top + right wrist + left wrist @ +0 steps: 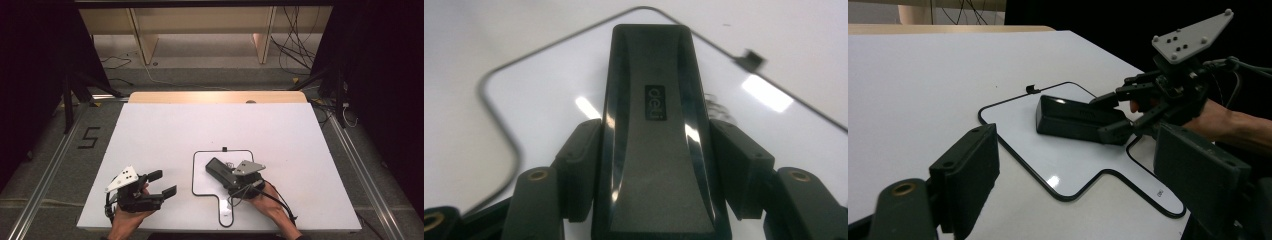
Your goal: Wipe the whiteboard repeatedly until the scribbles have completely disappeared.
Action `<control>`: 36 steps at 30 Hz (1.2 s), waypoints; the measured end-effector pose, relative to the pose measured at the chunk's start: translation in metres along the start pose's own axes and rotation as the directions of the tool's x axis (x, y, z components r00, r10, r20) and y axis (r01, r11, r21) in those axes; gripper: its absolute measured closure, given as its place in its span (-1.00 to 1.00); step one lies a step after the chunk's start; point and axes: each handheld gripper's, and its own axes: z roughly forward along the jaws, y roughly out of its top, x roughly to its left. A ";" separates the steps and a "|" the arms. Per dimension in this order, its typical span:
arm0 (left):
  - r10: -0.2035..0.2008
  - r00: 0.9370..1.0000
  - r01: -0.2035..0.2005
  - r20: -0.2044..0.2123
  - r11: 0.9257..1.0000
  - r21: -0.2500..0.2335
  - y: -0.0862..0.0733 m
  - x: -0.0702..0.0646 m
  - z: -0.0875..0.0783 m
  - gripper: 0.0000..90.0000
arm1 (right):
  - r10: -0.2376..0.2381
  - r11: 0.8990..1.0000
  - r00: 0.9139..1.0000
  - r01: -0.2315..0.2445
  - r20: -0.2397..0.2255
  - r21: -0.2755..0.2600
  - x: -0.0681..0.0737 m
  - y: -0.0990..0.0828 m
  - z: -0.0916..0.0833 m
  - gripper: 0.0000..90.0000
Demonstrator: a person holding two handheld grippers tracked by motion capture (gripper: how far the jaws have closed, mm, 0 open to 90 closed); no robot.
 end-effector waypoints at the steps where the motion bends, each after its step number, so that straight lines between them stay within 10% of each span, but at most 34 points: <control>1: 0.000 1.000 0.000 0.000 1.000 0.000 0.000 0.000 0.000 -0.60 | 0.010 1.000 1.000 -0.010 0.017 0.000 -0.006 0.000 0.000 -0.08; 6: -0.002 1.000 0.002 0.001 1.000 -0.001 0.000 0.000 0.000 -0.60 | 0.088 0.996 0.993 -0.089 0.076 0.002 -0.028 -0.002 -0.001 -0.08; 16: 0.003 1.000 -0.003 0.002 1.000 0.002 0.000 0.000 0.001 -0.60 | -0.014 1.000 1.000 0.014 -0.015 0.027 0.004 0.009 0.007 -0.08; 28: 0.001 1.000 -0.001 0.002 1.000 -0.001 0.001 0.000 0.000 -0.60 | 0.082 0.995 0.992 -0.087 0.096 0.046 -0.032 0.006 0.004 -0.08; 36: 0.003 1.000 -0.003 0.002 1.000 0.001 0.000 0.001 0.000 -0.60 | 0.034 0.997 0.998 -0.037 0.045 0.073 -0.015 0.008 0.000 -0.08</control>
